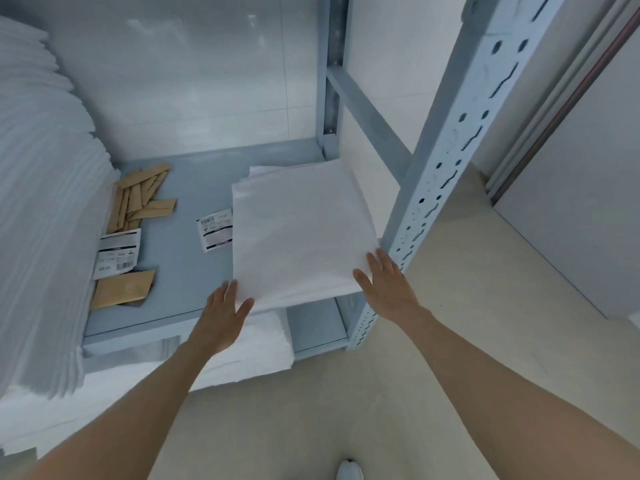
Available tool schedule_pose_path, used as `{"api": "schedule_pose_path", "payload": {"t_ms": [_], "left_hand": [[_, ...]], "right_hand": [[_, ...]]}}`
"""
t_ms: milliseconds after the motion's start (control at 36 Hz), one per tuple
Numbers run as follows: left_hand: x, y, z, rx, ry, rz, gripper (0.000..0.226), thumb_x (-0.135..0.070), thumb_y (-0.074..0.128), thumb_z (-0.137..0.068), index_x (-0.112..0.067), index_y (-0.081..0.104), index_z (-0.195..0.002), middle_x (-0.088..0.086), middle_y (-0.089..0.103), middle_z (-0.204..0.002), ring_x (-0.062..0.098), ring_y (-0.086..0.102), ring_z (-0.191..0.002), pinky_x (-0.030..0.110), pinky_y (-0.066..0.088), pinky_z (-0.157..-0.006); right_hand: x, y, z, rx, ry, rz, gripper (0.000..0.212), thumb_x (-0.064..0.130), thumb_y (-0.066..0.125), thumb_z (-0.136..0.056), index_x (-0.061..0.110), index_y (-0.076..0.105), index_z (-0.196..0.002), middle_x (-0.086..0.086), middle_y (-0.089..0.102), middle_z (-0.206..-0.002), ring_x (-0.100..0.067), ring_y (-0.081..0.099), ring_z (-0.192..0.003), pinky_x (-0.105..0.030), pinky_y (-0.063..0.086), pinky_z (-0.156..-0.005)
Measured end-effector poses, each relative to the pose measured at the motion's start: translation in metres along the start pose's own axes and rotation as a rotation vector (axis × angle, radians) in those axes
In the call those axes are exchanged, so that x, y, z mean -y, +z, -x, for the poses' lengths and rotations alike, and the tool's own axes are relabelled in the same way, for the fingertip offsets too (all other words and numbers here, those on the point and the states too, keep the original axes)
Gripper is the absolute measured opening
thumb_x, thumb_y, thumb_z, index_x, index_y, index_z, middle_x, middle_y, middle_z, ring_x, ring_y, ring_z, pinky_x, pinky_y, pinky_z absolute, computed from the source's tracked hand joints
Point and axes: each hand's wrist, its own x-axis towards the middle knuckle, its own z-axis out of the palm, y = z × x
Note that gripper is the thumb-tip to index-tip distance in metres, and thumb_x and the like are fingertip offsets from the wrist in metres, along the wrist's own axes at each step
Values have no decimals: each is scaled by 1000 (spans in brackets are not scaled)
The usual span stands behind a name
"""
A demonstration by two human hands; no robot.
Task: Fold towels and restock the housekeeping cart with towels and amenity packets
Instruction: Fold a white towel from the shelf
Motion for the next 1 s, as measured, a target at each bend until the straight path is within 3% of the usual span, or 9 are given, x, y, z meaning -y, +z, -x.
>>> {"api": "schedule_pose_path", "payload": {"t_ms": [83,167,222,278,417,500,639,833,1000], "left_hand": [[-35,-29,24,-113,16,224,59,-39,38,-106,-7,29,-155,13,25,-163,29,21,-150,40,17,-121],[-87,-63,55,-162,-8,711,37,-35,48,-105,-14,57,-133,11,53,-144,27,51,-130,41,37,-114],[-118,-83,80,-179,32,941,28,-34,50,-104,-15,63,-120,10,64,-129,28,61,-118,46,48,-105],[-142,-97,111,-217,110,1055,29,-32,51,-103,-11,65,-119,8,70,-120,29,66,-111,45,54,-99],[-186,-106,206,-364,291,1283,30,-26,51,-101,-10,70,-117,6,73,-117,25,70,-108,36,59,-88],[-207,-96,252,-453,379,1321,31,-27,52,-98,-10,72,-115,5,73,-118,22,69,-110,34,58,-91],[-224,-73,295,-527,269,1294,29,-20,49,-102,-8,72,-115,3,74,-115,21,69,-108,44,54,-99],[-211,-49,332,-580,243,1336,28,-20,50,-101,-10,74,-111,3,75,-112,22,70,-106,41,55,-96],[-218,-47,349,-617,277,1420,31,-19,48,-102,-4,71,-115,8,74,-114,26,69,-108,38,55,-91]], "right_hand": [[21,-25,25,-31,34,-390,65,53,30,-104,17,23,-157,-1,14,-165,-19,14,-152,-39,13,-122],[46,-52,50,-43,64,-796,58,49,40,-103,18,36,-152,0,33,-159,-19,32,-145,-37,21,-121],[60,-67,67,-52,31,-976,52,41,44,-104,16,41,-149,-1,41,-155,-18,38,-142,-39,23,-122],[67,-80,90,-71,-25,-1096,48,36,46,-104,16,45,-147,0,48,-149,-16,45,-136,-40,30,-120],[66,-107,171,-218,-183,-1227,33,31,50,-103,18,62,-130,5,66,-127,-8,63,-115,-32,46,-105],[58,-113,211,-230,-260,-1252,29,29,47,-104,18,67,-122,3,70,-122,-10,65,-113,-32,47,-103],[53,-126,248,-217,-265,-1274,28,29,46,-104,17,67,-120,-1,70,-121,-13,66,-112,-40,47,-106],[38,-126,281,-214,-293,-1301,24,29,47,-104,22,69,-112,-1,72,-116,-14,68,-109,-42,49,-104],[31,-125,296,-174,-265,-1345,28,27,49,-103,13,69,-117,-4,72,-115,-18,69,-108,-45,49,-103]]}}
